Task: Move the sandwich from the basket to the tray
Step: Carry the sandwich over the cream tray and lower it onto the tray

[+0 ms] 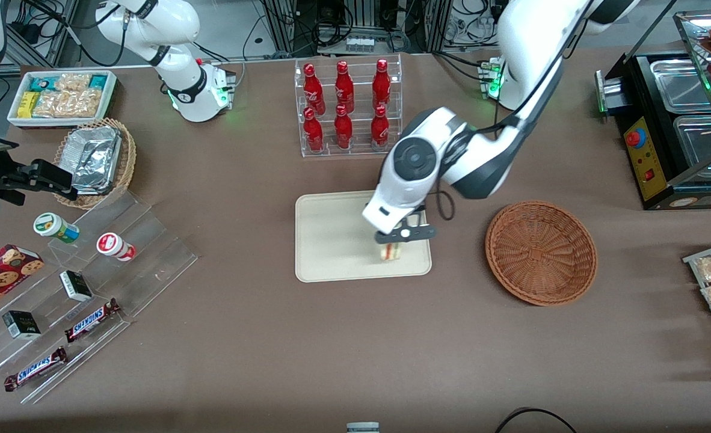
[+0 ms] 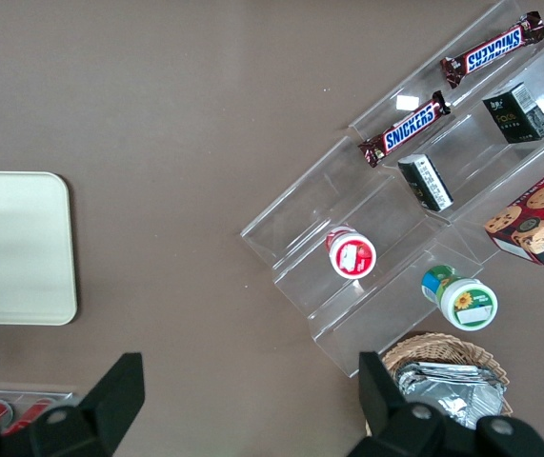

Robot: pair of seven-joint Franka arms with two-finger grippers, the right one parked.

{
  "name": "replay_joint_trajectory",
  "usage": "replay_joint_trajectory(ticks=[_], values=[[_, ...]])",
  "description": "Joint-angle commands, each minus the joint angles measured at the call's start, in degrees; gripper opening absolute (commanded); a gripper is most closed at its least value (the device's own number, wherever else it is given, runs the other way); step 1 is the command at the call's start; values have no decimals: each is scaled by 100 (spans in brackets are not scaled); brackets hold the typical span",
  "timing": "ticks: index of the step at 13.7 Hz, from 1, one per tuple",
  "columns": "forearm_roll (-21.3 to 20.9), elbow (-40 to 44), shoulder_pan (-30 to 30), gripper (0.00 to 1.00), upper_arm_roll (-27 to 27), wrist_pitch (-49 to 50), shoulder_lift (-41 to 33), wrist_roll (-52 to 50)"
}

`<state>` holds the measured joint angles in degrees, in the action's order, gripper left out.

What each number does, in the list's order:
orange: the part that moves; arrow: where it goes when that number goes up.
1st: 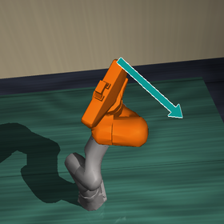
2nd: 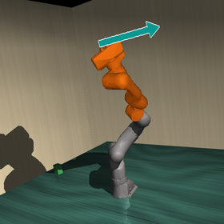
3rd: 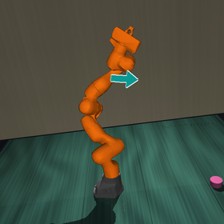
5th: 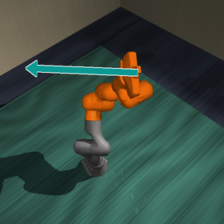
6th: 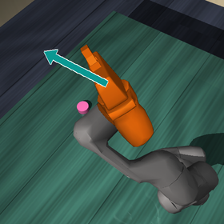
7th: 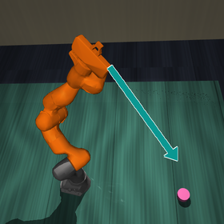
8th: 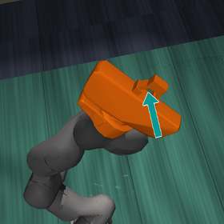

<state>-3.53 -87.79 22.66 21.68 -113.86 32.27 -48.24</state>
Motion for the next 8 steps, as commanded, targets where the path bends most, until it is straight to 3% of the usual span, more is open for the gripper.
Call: replay_joint_trajectory(ticks=[1,5,8], values=[[-156,473,308,0,-76,14,455,-45],[-893,473,590,0,-76,-250,841,-843],[-983,508,713,0,-76,-268,1009,-1002]])
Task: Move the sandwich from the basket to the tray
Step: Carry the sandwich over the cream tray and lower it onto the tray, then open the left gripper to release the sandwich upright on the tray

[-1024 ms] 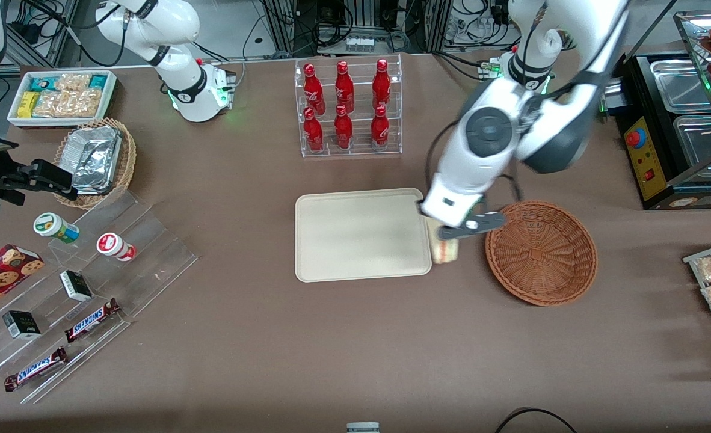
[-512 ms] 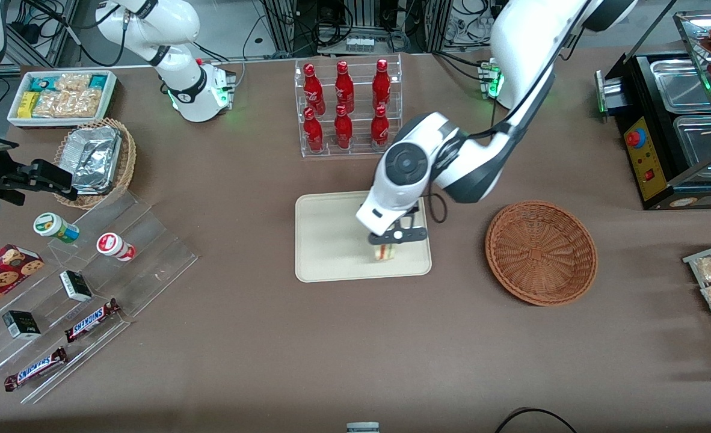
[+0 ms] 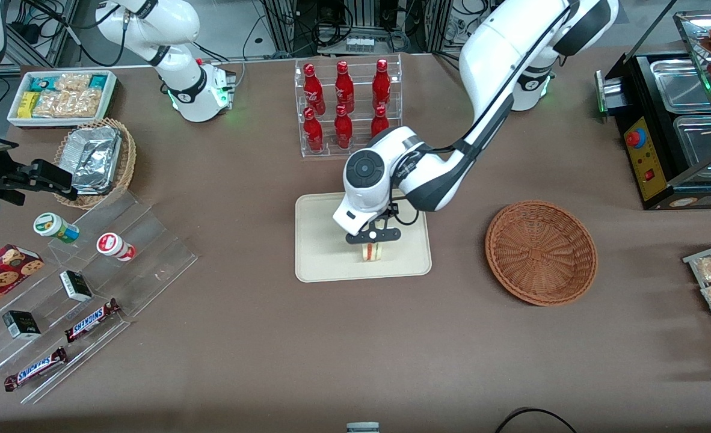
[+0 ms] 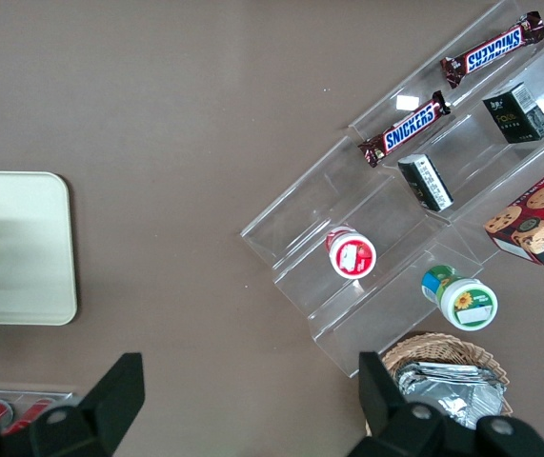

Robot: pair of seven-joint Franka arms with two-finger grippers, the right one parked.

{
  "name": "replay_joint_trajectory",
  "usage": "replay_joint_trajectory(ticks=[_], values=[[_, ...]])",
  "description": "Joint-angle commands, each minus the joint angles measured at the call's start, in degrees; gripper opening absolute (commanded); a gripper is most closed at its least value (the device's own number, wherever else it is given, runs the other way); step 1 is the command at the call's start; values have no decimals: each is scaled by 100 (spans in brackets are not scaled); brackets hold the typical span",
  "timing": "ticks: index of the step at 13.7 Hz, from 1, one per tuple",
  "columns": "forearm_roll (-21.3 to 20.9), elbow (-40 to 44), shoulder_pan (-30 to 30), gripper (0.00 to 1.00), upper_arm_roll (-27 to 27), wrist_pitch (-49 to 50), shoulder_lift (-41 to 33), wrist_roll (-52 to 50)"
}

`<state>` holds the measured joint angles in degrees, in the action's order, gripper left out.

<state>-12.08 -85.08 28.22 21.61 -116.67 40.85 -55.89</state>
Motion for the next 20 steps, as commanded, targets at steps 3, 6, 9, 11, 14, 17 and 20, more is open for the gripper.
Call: replay_joint_trajectory(ticks=[3,6,9,11,14,17,20], values=[[-127,246,193,0,-70,-136,248,-518],[-127,237,254,0,-70,-225,363,-616],[-136,246,307,46,-78,-233,415,-633],[-145,246,307,99,-78,-233,415,-581],[-136,307,254,99,-78,-146,328,-563],[-136,605,211,99,-96,572,83,-642],[-66,589,-290,100,-105,1109,-610,-545]])
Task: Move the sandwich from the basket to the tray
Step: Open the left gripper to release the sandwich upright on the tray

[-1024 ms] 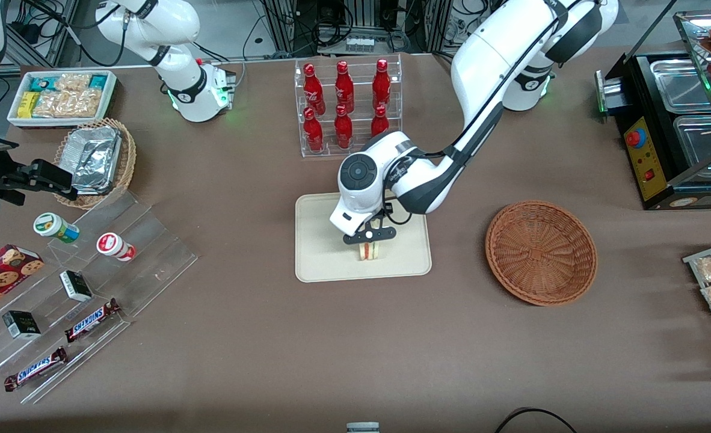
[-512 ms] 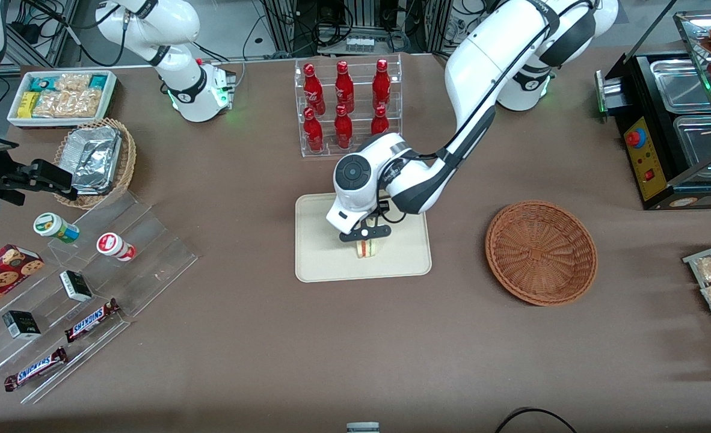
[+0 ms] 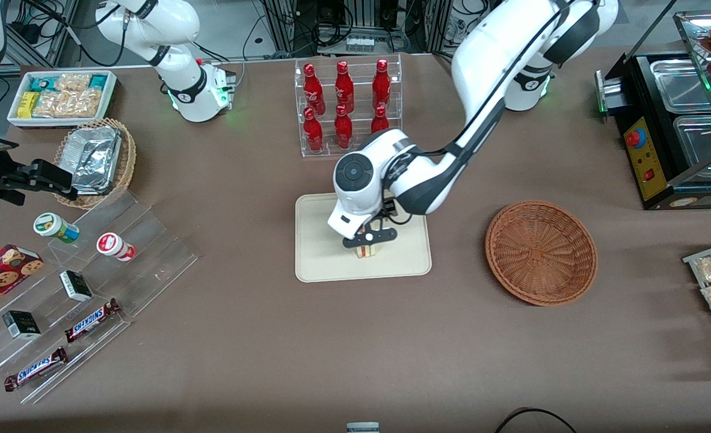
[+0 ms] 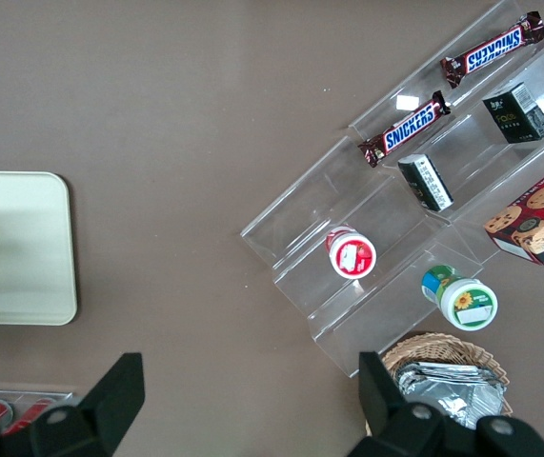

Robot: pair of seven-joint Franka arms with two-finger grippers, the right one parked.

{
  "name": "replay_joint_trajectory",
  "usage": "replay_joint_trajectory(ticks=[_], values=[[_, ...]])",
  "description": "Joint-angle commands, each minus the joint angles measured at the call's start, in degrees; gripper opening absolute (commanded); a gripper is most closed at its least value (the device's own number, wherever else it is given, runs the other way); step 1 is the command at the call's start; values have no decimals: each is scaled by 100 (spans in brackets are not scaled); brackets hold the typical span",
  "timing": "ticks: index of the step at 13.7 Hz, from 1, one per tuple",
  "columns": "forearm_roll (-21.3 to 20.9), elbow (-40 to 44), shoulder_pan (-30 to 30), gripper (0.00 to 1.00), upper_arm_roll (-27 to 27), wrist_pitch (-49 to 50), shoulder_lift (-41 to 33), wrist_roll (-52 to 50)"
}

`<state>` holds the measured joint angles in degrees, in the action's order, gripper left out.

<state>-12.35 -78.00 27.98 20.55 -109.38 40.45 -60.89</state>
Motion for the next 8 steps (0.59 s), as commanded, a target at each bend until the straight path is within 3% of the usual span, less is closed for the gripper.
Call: replay_joint_trajectory(ticks=[1,5,8], values=[[-39,-119,-293,100,-16,609,-764,-46],[126,-137,-968,100,19,1497,-1608,-3],[382,-137,-1434,100,10,2042,-2022,733]])
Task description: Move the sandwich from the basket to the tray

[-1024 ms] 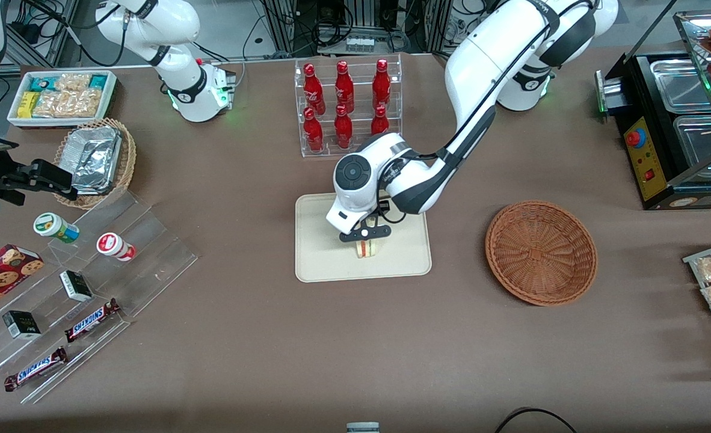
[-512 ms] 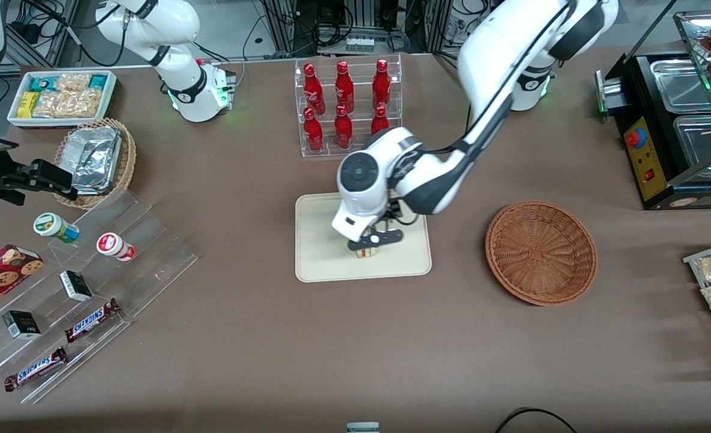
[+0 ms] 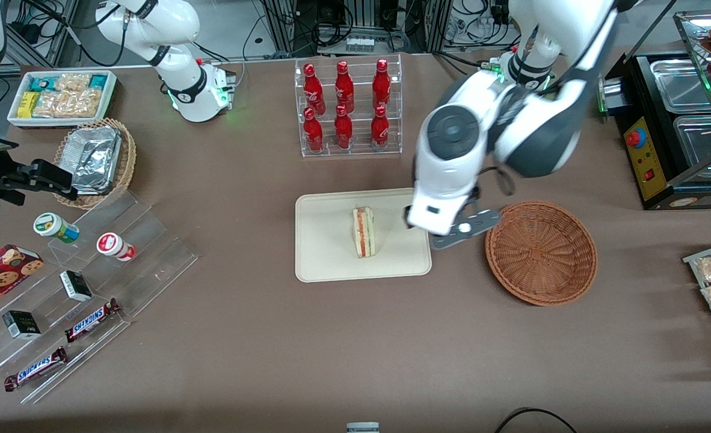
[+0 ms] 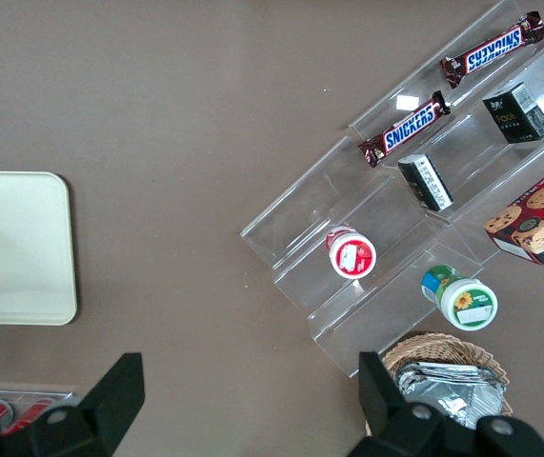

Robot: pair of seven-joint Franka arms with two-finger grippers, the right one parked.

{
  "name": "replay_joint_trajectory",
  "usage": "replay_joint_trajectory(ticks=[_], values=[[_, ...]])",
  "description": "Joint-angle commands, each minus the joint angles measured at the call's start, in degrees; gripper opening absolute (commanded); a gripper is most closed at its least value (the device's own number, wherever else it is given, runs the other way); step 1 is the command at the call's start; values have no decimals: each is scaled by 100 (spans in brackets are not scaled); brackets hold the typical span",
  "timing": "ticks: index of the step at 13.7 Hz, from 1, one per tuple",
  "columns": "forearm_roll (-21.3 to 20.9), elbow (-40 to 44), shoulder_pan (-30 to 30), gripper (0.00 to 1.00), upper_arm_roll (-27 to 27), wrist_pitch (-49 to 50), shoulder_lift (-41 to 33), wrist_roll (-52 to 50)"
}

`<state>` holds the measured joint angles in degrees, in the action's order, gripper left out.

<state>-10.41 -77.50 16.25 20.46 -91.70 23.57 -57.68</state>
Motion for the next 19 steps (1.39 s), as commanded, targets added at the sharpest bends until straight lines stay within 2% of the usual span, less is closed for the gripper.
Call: replay_joint_trajectory(ticks=[1,6,7,10,13,16,19], values=[[197,-195,-428,100,20,449,-466,642],[399,-195,-1115,100,-15,1206,-1055,2153],[425,-195,-1159,100,-163,1364,-1144,2504],[1127,-300,-1116,100,-1207,1566,-1574,3952],[1094,-344,-1116,100,-1868,1822,-1829,5124],[1015,-755,-1159,100,-2115,1831,-2224,5793],[760,-1100,-1142,100,-2134,1796,-2498,5830]])
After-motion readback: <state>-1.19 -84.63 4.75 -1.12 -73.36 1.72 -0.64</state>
